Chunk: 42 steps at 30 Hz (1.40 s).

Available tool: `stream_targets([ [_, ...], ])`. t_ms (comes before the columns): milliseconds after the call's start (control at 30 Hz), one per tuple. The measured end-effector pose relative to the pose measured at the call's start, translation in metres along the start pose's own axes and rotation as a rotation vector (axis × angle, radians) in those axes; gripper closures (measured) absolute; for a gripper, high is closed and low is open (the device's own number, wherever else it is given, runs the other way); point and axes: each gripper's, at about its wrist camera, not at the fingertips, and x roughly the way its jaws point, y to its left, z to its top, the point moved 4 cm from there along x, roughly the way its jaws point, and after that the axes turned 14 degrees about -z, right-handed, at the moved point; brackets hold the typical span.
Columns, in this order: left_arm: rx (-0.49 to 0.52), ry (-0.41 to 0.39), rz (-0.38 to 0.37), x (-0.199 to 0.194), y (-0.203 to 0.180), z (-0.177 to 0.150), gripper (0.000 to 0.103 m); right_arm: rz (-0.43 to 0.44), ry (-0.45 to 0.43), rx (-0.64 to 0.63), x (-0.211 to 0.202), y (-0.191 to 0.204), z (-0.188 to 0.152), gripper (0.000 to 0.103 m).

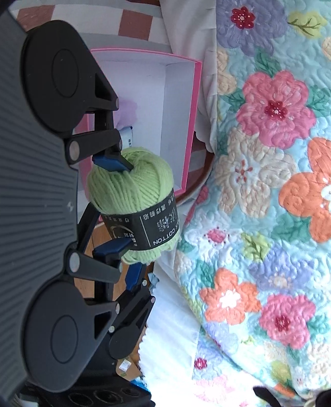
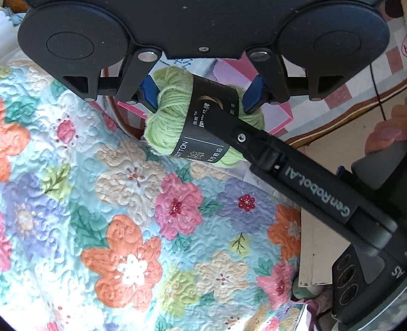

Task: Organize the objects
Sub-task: 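Lift the yarn ball with the left gripper and carry it over the pink box, then lower the yarn ball into the pink box and open the left gripper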

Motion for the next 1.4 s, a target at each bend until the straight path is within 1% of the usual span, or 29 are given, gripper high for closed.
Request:
stream_targets([
  [167, -0.046, 0.024, 0.001, 0.024, 0.023, 0.003, 0.048, 0.05, 0.054, 0.057, 0.028, -0.012, -0.009, 0.029],
  [200, -0.055, 0.027, 0.011, 0.029, 0.028, 0.004, 0.048, 0.066, 0.056, 0.067, 0.034, -0.014, -0.012, 0.029],
  [267, -0.07, 0.033, 0.0, 0.038, 0.037, 0.004, 0.048, 0.103, 0.057, 0.091, 0.044, -0.019, -0.017, 0.028],
  [400, -0.103, 0.058, -0.004, 0.06, 0.054, 0.006, 0.048, 0.143, 0.083, 0.197, 0.067, -0.037, -0.026, 0.028],
  [467, -0.106, 0.053, 0.004, 0.068, 0.062, 0.009, 0.048, 0.15, 0.097, 0.207, 0.079, -0.04, -0.029, 0.031],
  [567, -0.105, 0.042, 0.024, 0.078, 0.074, 0.013, 0.048, 0.131, 0.128, 0.184, 0.1, -0.041, -0.031, 0.039],
  [700, -0.126, 0.036, 0.044, 0.094, 0.094, 0.015, 0.048, 0.111, 0.183, 0.161, 0.124, -0.041, -0.036, 0.044],
  [833, -0.123, 0.044, 0.069, 0.11, 0.111, 0.018, 0.048, 0.071, 0.247, 0.07, 0.147, -0.032, -0.043, 0.052],
  [967, -0.138, 0.054, 0.062, 0.122, 0.126, 0.02, 0.048, 0.039, 0.27, 0.019, 0.162, -0.026, -0.051, 0.055],
  [1067, -0.147, 0.08, 0.056, 0.133, 0.137, 0.024, 0.048, -0.008, 0.321, 0.013, 0.175, -0.025, -0.053, 0.058],
  [1133, -0.133, 0.094, 0.068, 0.139, 0.14, 0.025, 0.048, -0.036, 0.361, 0.055, 0.184, -0.027, -0.054, 0.058],
  [1200, -0.126, 0.109, 0.082, 0.145, 0.144, 0.026, 0.048, -0.047, 0.367, 0.052, 0.191, -0.025, -0.056, 0.058],
  [1267, -0.139, 0.116, 0.081, 0.15, 0.15, 0.026, 0.048, -0.077, 0.36, 0.014, 0.197, -0.021, -0.056, 0.058],
  [1400, -0.164, 0.106, 0.082, 0.156, 0.158, 0.026, 0.048, -0.106, 0.343, -0.04, 0.203, -0.019, -0.056, 0.057],
])
